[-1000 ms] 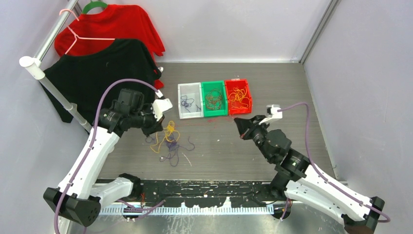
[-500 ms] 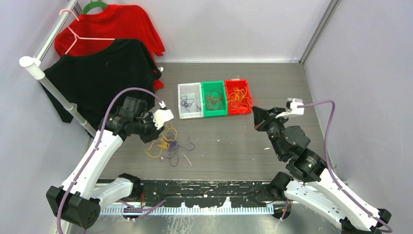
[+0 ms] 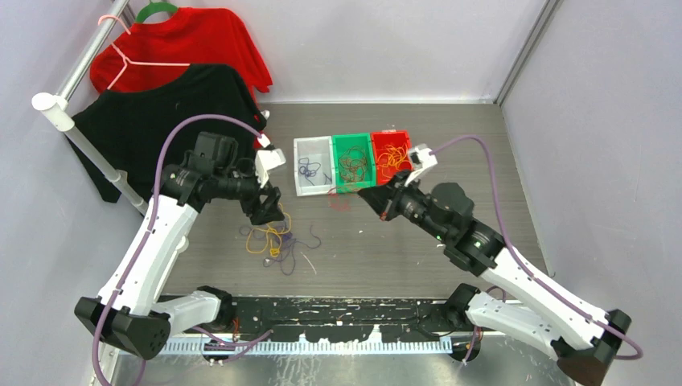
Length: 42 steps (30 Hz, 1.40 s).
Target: Untangle the cables
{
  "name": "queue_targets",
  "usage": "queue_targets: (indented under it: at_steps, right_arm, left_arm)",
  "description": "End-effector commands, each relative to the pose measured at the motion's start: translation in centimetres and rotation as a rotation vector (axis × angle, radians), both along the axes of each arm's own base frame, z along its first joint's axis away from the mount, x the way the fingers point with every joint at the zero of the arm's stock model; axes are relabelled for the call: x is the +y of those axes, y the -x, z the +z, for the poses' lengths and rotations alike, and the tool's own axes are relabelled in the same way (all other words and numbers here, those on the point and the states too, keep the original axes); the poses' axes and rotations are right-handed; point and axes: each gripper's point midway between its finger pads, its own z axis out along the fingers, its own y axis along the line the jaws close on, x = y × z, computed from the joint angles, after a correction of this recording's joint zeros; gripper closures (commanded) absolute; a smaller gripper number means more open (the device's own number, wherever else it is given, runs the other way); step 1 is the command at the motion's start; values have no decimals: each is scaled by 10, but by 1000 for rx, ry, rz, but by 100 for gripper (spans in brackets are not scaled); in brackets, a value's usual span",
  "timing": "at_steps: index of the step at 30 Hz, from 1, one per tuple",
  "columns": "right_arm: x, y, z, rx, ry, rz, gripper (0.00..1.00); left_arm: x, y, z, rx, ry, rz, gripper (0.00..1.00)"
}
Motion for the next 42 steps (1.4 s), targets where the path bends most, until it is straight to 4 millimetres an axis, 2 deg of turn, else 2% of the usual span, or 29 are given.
queue_targets:
  at_steps: [1, 4, 7, 11, 17, 20, 23, 24, 29, 31, 33, 36, 40, 42]
  right_arm:
    - [49, 23, 42, -1, -157, 279, 99]
    - [68, 22, 41, 39, -191, 345, 99]
    - [85, 20, 39, 73, -224, 399, 99]
    - [100, 19, 35, 114, -231, 454, 99]
    - [110, 17, 34, 137, -258, 490, 99]
    - [113, 16, 34, 138, -269, 495, 99]
    - [111, 13, 32, 138, -264, 474, 99]
    - [109, 12, 30, 138, -261, 457, 99]
    - [88, -10, 22, 115, -249, 268, 93]
    - [76, -21, 17, 114, -243, 170, 87]
    - [68, -27, 17, 99, -260, 118, 86]
    - [69, -24, 20, 100, -307, 131, 86]
    - [82, -15, 24, 122, -356, 213, 87]
    - [86, -13, 22, 135, -355, 241, 77]
  left_arm:
    - [-30, 8, 46, 56, 194, -65, 27]
    - [-41, 15, 64, 88, 273, -113, 28]
    - [-49, 22, 71, 131, 326, -141, 32]
    - [-52, 22, 68, 146, 324, -141, 41]
    - [-52, 22, 57, 167, 311, -138, 52]
    - [-51, 22, 51, 172, 298, -133, 64]
    - [-49, 21, 47, 162, 282, -128, 93]
    - [-47, 20, 45, 152, 270, -124, 99]
    - [-36, 19, 39, 87, 195, -114, 100]
    - [-32, 21, 36, 79, 177, -118, 100]
    - [-31, 26, 35, 78, 172, -130, 100]
    - [-30, 32, 32, 89, 173, -141, 100]
    - [-31, 33, 31, 93, 182, -142, 100]
    - [-32, 32, 33, 88, 187, -140, 100]
